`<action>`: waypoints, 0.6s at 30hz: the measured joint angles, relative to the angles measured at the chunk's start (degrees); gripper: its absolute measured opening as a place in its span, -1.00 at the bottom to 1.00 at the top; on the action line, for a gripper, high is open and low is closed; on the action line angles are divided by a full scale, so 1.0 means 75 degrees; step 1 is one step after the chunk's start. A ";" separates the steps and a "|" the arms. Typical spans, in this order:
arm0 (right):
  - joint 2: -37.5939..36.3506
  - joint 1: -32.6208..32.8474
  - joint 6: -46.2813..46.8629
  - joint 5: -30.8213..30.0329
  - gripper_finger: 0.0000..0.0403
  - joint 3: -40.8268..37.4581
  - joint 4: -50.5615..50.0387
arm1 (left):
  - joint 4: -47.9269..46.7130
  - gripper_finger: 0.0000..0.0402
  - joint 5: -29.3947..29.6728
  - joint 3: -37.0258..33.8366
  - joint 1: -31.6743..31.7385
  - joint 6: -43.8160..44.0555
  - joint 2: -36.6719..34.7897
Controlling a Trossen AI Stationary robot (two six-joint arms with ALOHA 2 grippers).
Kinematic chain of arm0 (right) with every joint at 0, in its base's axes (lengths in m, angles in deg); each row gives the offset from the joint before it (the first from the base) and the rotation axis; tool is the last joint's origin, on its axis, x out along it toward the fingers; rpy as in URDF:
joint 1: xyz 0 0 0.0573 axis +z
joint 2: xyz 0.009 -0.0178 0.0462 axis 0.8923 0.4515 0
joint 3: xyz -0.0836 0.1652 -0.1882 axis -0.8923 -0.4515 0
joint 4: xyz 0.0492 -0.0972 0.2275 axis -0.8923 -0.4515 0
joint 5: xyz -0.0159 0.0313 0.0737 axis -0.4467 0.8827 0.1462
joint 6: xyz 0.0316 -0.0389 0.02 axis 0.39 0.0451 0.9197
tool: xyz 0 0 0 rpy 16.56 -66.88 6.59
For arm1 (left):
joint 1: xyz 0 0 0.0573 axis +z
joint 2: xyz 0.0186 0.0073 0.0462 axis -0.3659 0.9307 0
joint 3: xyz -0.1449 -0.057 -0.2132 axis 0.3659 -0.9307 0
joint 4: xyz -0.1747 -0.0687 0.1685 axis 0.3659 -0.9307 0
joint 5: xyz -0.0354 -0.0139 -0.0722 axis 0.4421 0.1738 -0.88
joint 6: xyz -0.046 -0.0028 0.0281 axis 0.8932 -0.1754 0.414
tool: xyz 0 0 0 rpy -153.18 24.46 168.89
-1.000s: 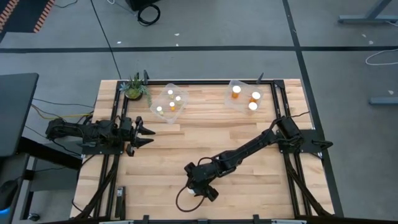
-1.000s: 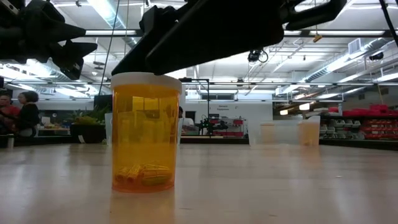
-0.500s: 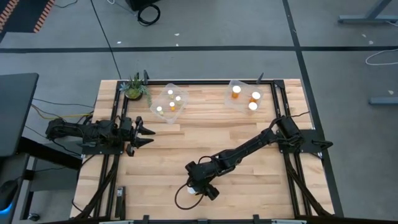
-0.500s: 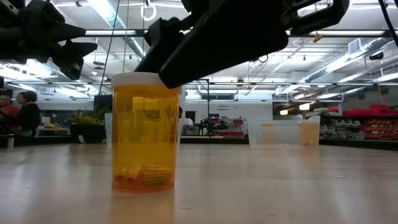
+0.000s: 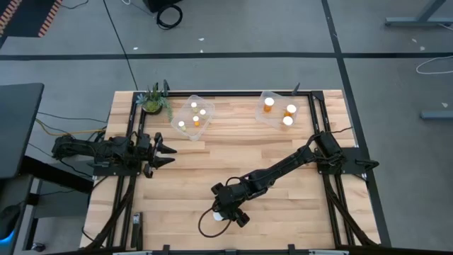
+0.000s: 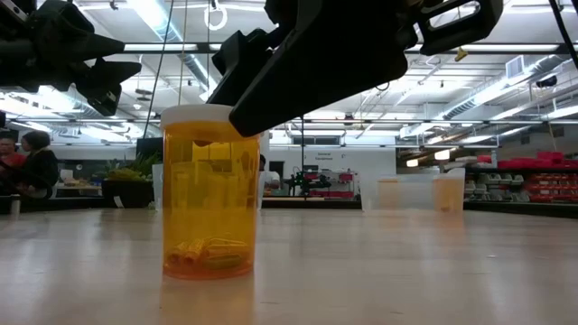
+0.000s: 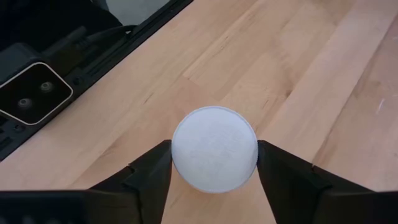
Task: Pick and place medicine bottles into bin by pill shape (circle, oval)
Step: Put the large orange capsule bottle into the right transparent bin
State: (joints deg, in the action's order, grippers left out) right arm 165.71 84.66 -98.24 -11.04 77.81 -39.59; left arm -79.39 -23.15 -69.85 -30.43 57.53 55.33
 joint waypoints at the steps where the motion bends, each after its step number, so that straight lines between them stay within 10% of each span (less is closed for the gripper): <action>1: -0.0002 0.0002 0.0002 0.0001 0.14 0.0000 0.0000 | -0.0003 -0.14 0.0000 0.0000 0.0000 0.0000 0.0000; 18: -0.0167 -0.0184 -0.0049 -0.0400 0.11 0.0006 -0.0324 | 0.0000 -0.14 0.0000 0.0003 0.0002 0.0000 0.0000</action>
State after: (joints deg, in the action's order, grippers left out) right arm 164.45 83.28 -98.61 -14.04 77.86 -42.02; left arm -79.39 -23.15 -69.83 -30.42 57.53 55.33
